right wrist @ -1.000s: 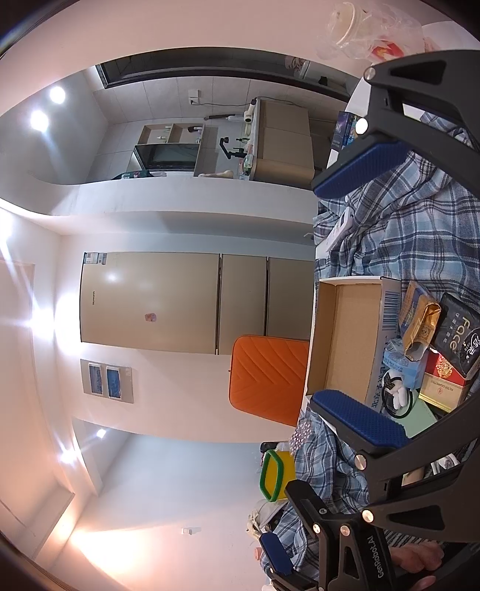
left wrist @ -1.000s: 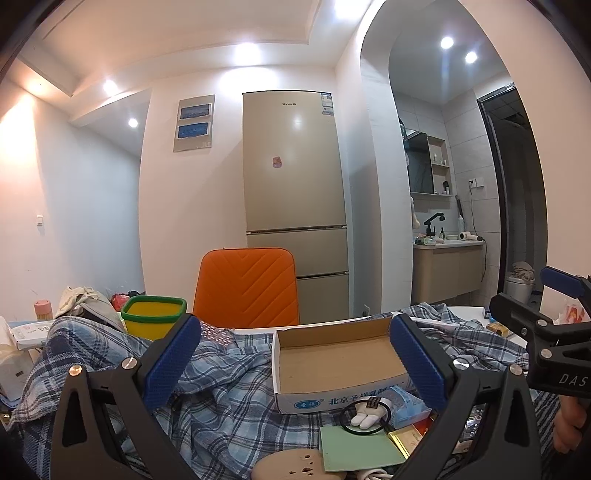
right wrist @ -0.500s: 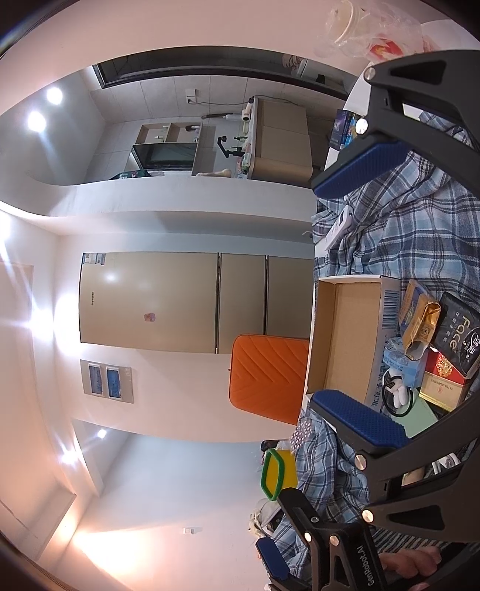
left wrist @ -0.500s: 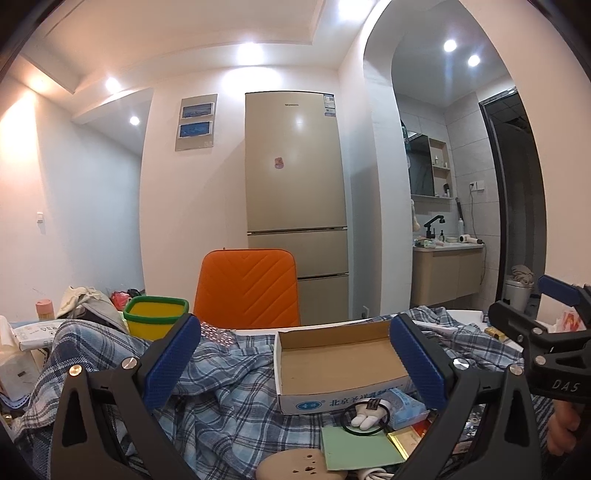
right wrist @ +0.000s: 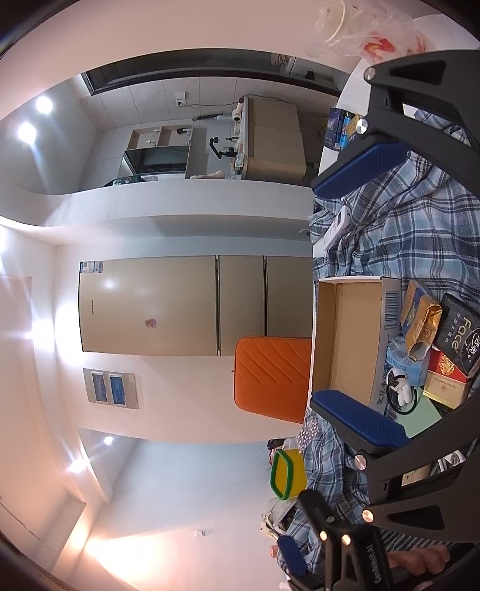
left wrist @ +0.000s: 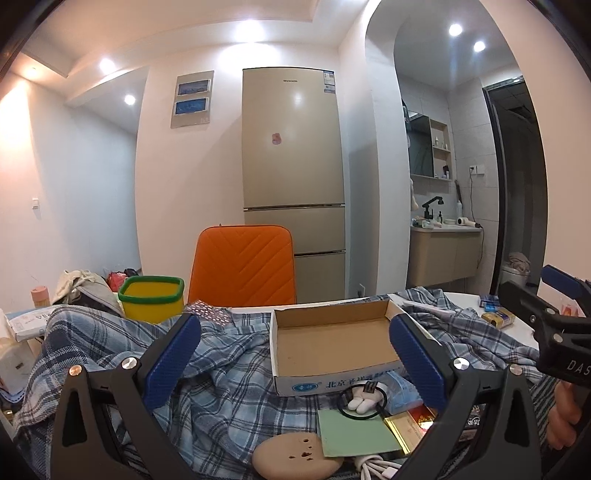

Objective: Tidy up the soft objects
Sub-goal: 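Lower the right gripper and grasp the gold-and-blue cigarette pack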

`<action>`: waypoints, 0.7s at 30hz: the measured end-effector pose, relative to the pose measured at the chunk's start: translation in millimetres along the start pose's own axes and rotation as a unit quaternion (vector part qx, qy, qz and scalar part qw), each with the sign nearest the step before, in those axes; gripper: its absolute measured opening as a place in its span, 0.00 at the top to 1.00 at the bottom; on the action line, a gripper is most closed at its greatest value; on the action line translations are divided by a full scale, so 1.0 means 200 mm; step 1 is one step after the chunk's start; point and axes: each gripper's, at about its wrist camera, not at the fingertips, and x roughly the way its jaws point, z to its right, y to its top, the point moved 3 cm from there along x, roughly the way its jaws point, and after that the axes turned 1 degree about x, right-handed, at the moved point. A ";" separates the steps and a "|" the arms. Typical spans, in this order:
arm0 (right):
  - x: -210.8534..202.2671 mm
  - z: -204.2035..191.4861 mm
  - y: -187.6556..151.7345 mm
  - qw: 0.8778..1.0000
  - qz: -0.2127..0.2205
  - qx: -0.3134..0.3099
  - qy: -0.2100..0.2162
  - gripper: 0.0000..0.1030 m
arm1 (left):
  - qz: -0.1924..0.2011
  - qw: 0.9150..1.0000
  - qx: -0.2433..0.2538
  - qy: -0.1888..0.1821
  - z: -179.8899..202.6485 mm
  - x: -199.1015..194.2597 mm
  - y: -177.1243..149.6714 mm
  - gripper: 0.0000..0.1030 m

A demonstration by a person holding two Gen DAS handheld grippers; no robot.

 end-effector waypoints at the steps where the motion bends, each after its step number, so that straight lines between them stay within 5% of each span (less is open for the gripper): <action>1: 0.00 0.00 0.00 1.000 -0.001 0.000 0.002 0.00 | 0.001 1.000 0.003 -0.001 0.01 0.00 0.00 0.00; 4: 0.02 0.00 0.00 1.000 -0.011 -0.001 0.006 0.00 | -0.015 1.000 0.018 0.004 0.03 0.01 -0.01 0.00; 12: 0.09 0.09 -0.02 0.996 -0.070 0.045 0.025 0.00 | -0.199 0.979 -0.024 -0.045 0.01 0.23 -0.13 0.00; 21: 0.21 0.08 -0.13 0.985 -0.157 0.049 0.049 0.00 | -0.252 0.967 -0.009 -0.036 0.03 0.30 -0.24 0.08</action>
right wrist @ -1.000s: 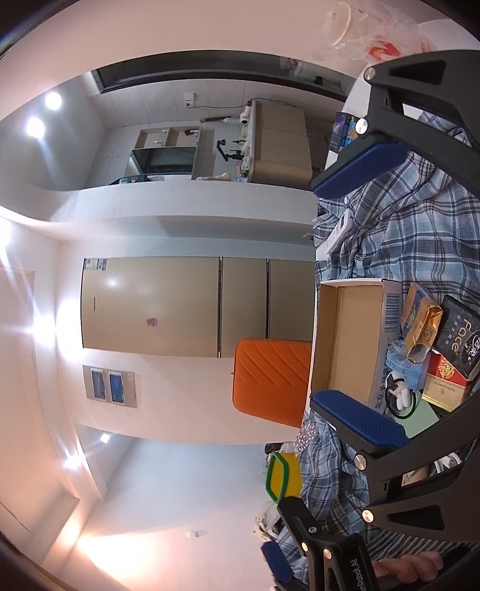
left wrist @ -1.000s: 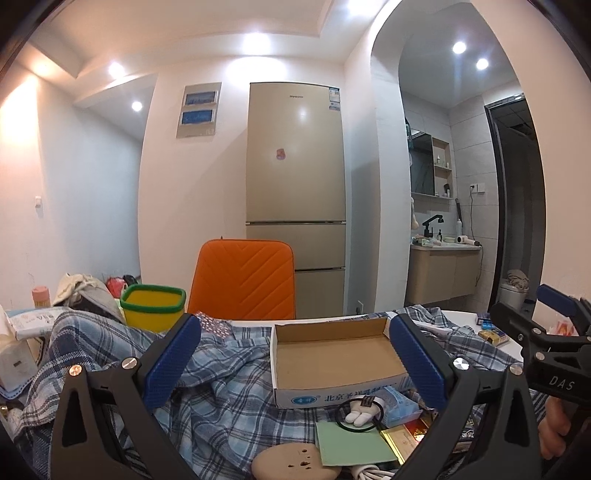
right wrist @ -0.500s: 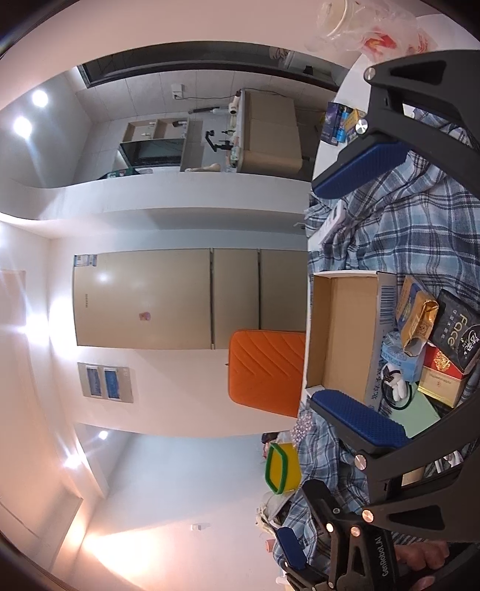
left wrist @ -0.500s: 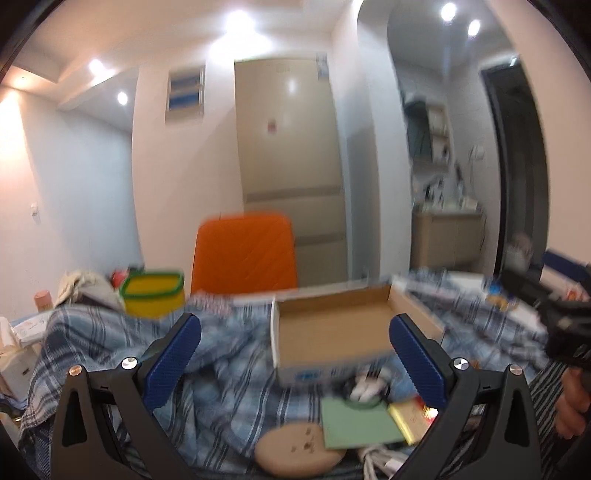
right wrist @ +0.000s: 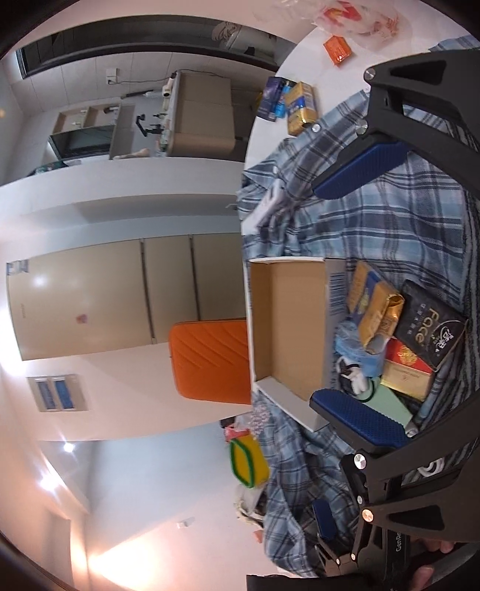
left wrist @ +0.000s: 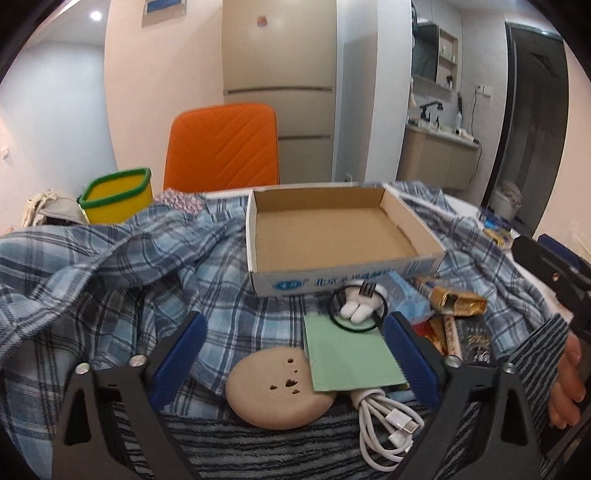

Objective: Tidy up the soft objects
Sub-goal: 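Lower the right gripper and grasp the gold-and-blue cigarette pack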

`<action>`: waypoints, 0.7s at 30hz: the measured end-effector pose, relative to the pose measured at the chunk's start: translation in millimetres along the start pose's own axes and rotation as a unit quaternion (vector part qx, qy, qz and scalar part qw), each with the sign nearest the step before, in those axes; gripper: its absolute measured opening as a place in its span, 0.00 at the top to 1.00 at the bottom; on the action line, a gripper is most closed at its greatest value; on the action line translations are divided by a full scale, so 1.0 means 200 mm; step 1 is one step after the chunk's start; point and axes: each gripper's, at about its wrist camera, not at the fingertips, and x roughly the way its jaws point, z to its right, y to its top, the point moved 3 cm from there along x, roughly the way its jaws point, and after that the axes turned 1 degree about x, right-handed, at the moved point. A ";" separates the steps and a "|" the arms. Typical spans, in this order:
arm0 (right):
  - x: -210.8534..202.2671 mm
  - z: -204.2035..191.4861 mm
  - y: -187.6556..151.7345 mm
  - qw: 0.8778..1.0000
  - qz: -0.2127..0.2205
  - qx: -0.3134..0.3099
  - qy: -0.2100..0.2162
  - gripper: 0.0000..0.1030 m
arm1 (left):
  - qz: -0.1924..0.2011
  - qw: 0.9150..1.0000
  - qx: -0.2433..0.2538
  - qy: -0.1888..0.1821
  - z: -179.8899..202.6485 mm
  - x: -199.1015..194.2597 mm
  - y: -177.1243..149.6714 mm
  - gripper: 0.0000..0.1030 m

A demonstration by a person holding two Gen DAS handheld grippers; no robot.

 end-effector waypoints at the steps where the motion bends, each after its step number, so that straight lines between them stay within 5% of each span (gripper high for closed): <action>1: 0.01 0.00 -0.01 1.000 -0.007 0.003 0.003 0.00 | -0.007 1.000 -0.002 -0.002 0.00 0.02 0.00 0.08; 12: 0.17 0.05 -0.07 0.994 -0.099 0.034 0.007 0.08 | -0.006 1.000 0.009 -0.016 0.03 0.05 0.00 0.08; 21: 0.30 0.01 -0.07 0.982 -0.181 0.042 0.012 0.09 | -0.044 0.998 0.034 -0.016 0.09 0.15 -0.03 0.08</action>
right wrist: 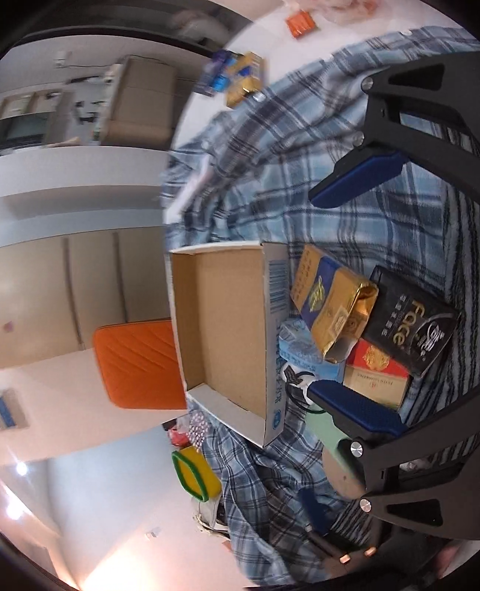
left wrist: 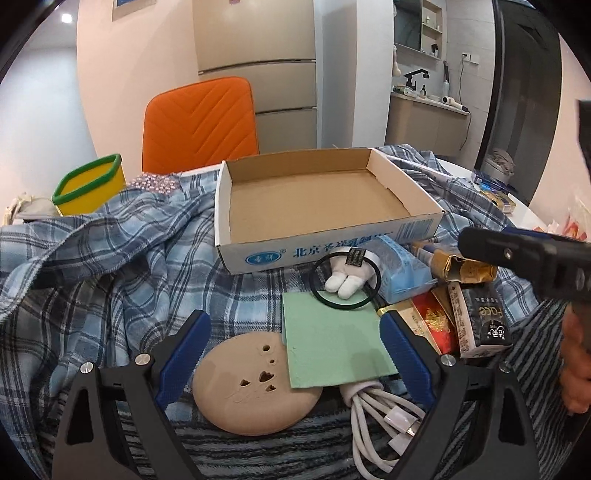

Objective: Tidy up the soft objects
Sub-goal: 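Lower the right gripper and grasp the gold-and-blue cigarette pack, then grasp the black Face tissue pack with the left gripper while the right gripper holds the gold pack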

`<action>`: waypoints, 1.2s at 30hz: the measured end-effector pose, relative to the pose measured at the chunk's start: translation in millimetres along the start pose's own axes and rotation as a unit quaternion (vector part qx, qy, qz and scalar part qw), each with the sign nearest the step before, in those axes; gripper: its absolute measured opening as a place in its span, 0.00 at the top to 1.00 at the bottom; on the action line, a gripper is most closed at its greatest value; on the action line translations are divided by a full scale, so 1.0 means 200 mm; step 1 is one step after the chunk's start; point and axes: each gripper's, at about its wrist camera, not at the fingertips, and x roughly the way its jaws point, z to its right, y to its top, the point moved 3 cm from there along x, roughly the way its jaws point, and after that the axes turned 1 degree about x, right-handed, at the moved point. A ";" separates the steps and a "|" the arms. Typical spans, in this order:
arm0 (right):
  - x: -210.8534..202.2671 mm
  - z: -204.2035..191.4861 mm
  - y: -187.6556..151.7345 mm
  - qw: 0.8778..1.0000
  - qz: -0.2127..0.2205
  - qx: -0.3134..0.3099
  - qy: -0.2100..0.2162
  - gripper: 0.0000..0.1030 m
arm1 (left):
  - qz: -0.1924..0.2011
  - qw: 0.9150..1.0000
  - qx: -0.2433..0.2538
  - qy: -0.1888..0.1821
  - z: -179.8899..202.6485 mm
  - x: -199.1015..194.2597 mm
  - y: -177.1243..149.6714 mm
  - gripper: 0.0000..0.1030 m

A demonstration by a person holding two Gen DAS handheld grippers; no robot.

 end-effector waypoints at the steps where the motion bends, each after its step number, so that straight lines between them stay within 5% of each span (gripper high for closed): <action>1: 0.02 0.00 0.01 1.000 -0.016 0.012 -0.001 0.09 | 0.001 1.000 -0.003 -0.001 0.00 0.00 0.00 0.08; 6: 0.12 0.02 0.05 0.994 -0.074 0.061 -0.058 0.19 | 0.003 1.000 -0.004 0.001 -0.01 0.00 0.00 0.08; 13: 0.24 0.00 0.06 0.987 -0.106 0.081 -0.084 0.22 | 0.012 1.000 -0.015 0.006 -0.03 -0.02 0.00 0.08; 16: 0.28 0.01 0.03 0.982 -0.126 0.098 -0.100 0.41 | 0.013 1.000 -0.015 0.006 -0.04 -0.03 0.00 0.08; 22: 0.22 0.03 0.00 0.983 -0.119 0.106 -0.090 0.47 | 0.034 0.999 -0.015 -0.008 -0.03 -0.08 0.02 0.08; 30: -0.08 -0.03 -0.09 0.995 -0.077 0.039 -0.044 0.48 | 0.047 0.997 -0.056 -0.035 -0.09 -0.11 0.04 0.08; 36: -0.19 -0.02 -0.26 0.999 -0.053 0.009 -0.002 0.46 | 0.072 0.996 -0.033 -0.029 -0.04 -0.16 0.04 0.08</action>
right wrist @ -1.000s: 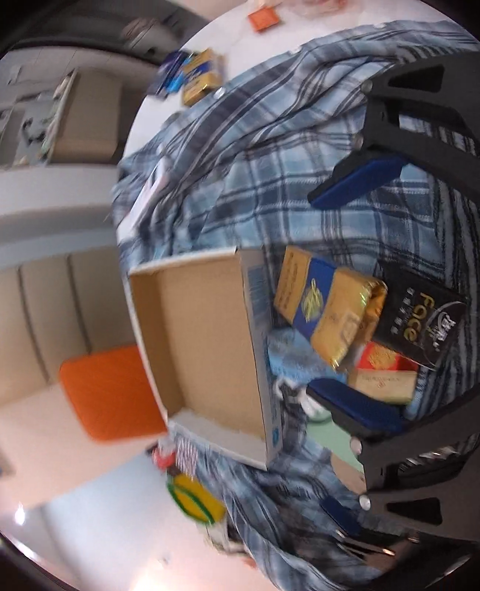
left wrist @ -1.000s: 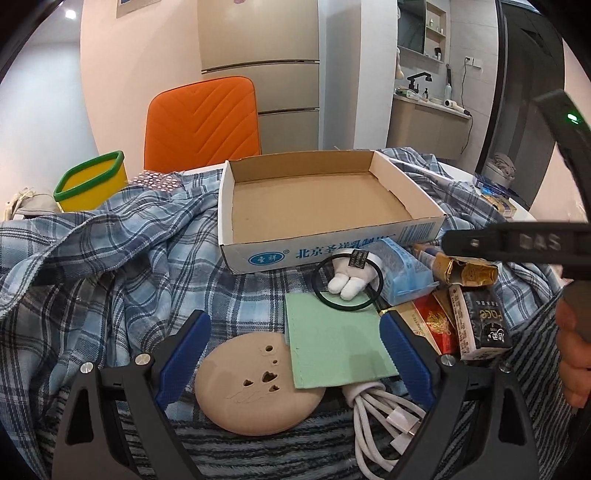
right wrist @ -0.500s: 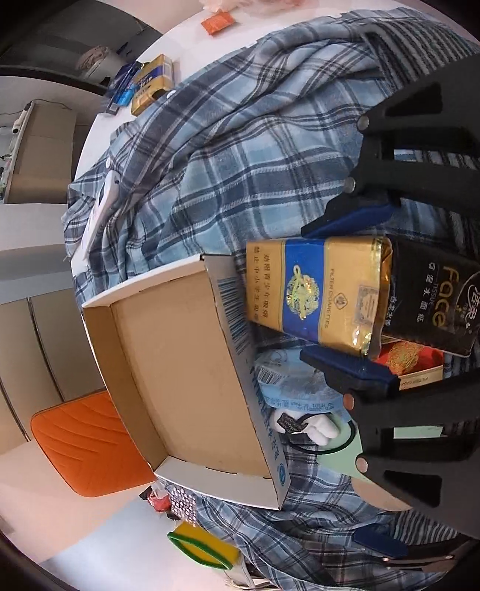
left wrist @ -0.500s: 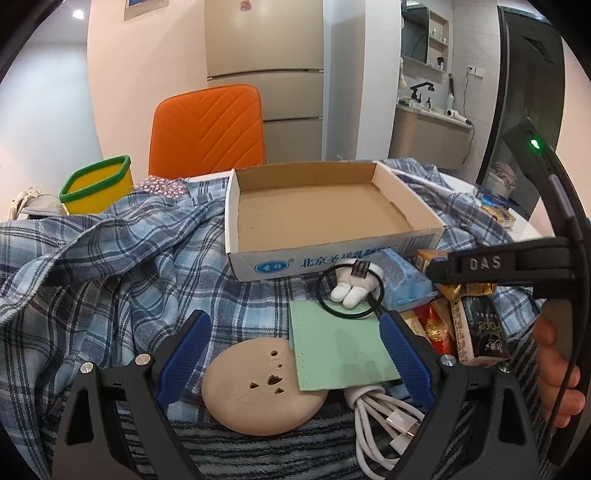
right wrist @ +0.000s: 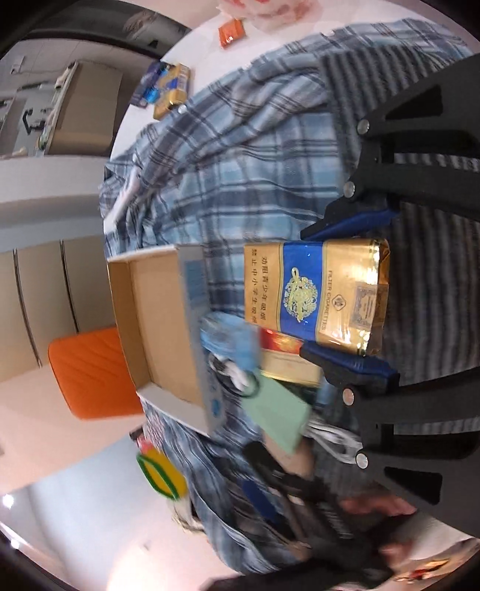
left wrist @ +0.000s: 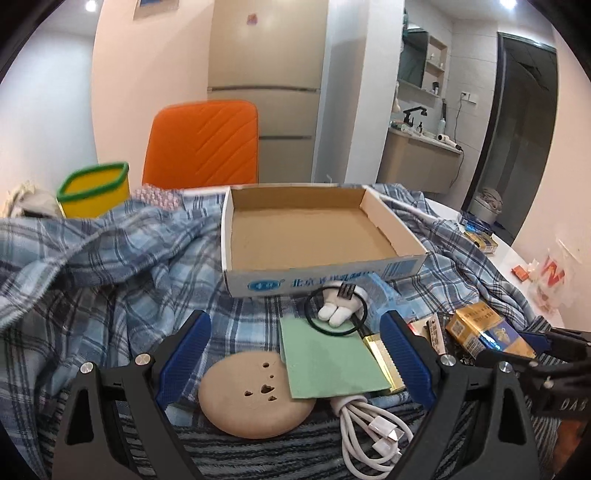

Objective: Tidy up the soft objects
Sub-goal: 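Grasp the black Face tissue pack with the left gripper while the right gripper holds the gold pack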

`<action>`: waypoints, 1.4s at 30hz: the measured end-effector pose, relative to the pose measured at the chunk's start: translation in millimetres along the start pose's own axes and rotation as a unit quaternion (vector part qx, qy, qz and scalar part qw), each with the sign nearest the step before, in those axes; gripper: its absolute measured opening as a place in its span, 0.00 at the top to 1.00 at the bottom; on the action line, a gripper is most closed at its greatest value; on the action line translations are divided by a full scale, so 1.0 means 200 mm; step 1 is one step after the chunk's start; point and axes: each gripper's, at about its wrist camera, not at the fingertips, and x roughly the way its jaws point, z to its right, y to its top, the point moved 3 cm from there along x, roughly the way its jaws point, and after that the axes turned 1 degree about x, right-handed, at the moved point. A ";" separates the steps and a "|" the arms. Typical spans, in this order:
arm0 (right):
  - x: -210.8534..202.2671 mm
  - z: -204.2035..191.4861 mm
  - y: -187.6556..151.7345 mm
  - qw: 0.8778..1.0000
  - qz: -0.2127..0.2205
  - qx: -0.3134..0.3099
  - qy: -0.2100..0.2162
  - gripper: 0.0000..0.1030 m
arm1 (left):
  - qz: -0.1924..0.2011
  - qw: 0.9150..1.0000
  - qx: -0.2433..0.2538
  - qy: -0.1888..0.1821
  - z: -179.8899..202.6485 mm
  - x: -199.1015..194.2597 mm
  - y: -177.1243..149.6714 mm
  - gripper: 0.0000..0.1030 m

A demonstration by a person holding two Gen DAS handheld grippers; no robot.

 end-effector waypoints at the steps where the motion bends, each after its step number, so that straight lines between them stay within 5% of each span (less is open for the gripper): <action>1: 0.00 0.01 -0.01 1.000 0.011 -0.008 -0.005 0.45 | 0.011 1.000 0.003 0.001 0.01 -0.02 0.00 0.08; 5: 0.02 -0.01 0.00 0.999 0.034 -0.026 -0.031 0.33 | 0.046 0.999 0.009 0.001 0.02 -0.08 0.02 0.08; 10: 0.09 0.00 0.04 0.999 0.021 -0.019 -0.038 0.33 | 0.031 1.000 0.002 0.001 0.00 -0.05 0.02 0.08; 12: 0.11 0.02 0.04 0.999 0.014 -0.015 -0.041 0.49 | 0.025 1.000 -0.002 0.000 -0.01 -0.04 0.02 0.08; 17: 0.06 0.06 0.01 0.999 0.031 0.003 -0.026 0.50 | 0.032 0.999 0.020 0.007 0.04 -0.07 0.01 0.08; 22: -0.09 0.14 0.03 0.997 0.066 0.014 -0.030 0.50 | 0.062 0.993 0.097 0.013 0.26 -0.20 0.00 0.08; 26: -0.20 0.23 0.06 0.995 0.094 0.022 -0.036 0.50 | 0.030 0.995 0.085 -0.047 0.43 -0.18 0.03 0.08; 31: -0.28 0.32 0.05 0.984 0.148 0.018 -0.095 0.50 | -0.018 0.990 0.122 -0.065 0.64 -0.03 0.02 0.08; 35: -0.26 0.38 0.03 0.984 0.159 0.012 -0.073 0.50 | -0.071 0.984 0.136 -0.094 0.73 0.12 -0.02 0.14; 42: -0.19 0.41 -0.01 0.987 0.155 0.011 -0.049 0.50 | -0.117 0.981 0.134 -0.083 0.74 0.25 -0.05 0.17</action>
